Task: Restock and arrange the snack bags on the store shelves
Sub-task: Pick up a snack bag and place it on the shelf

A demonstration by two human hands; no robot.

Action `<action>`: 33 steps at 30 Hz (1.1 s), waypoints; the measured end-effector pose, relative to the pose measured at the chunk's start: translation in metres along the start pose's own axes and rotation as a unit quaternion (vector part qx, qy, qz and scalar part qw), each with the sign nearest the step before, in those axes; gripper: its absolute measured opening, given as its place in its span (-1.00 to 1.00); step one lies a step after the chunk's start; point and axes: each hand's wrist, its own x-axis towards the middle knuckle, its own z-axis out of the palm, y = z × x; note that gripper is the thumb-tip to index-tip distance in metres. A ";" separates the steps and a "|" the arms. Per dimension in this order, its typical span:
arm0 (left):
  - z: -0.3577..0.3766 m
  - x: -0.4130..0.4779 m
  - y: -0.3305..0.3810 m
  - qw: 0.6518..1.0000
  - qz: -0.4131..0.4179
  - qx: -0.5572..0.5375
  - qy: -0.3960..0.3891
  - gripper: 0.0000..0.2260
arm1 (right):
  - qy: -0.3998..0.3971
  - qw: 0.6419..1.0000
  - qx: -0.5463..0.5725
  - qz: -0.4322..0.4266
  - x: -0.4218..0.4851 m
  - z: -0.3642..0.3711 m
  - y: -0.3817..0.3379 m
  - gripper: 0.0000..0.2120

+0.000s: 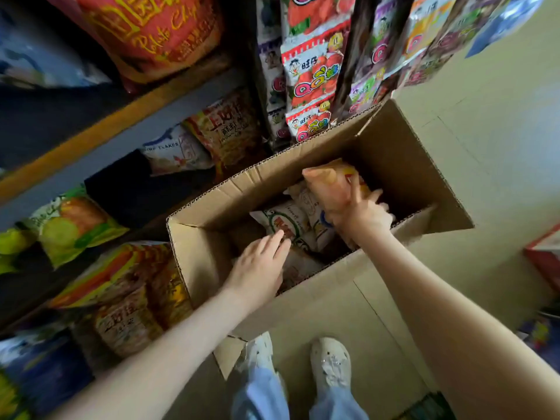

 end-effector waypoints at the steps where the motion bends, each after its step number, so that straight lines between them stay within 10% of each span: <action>1: 0.002 0.000 0.002 1.000 -0.001 -0.005 -0.002 -0.45 | -0.037 0.999 0.007 0.030 0.007 0.004 0.002 0.00; 13: -0.013 0.002 0.031 0.982 -0.122 -0.135 -0.056 -0.51 | -0.031 0.996 0.078 -0.018 -0.041 0.030 0.035 -0.12; 16: -0.021 0.009 0.045 0.910 -0.253 -0.312 -0.103 -0.42 | -0.037 0.983 0.177 -0.042 -0.067 0.009 0.024 -0.06; 19: -0.043 0.015 0.059 0.751 -0.390 -0.513 -0.144 -0.15 | -0.029 0.955 0.274 -0.106 -0.107 -0.020 0.015 -0.08; 22: -0.079 0.008 0.075 0.626 -0.429 -0.650 -0.029 -0.22 | -0.037 0.944 0.282 -0.165 -0.154 -0.050 -0.001 -0.20; 33: -0.196 -0.095 0.060 0.611 -0.436 -0.634 0.184 -0.30 | -0.043 0.931 0.186 -0.312 -0.269 -0.145 -0.046 -0.25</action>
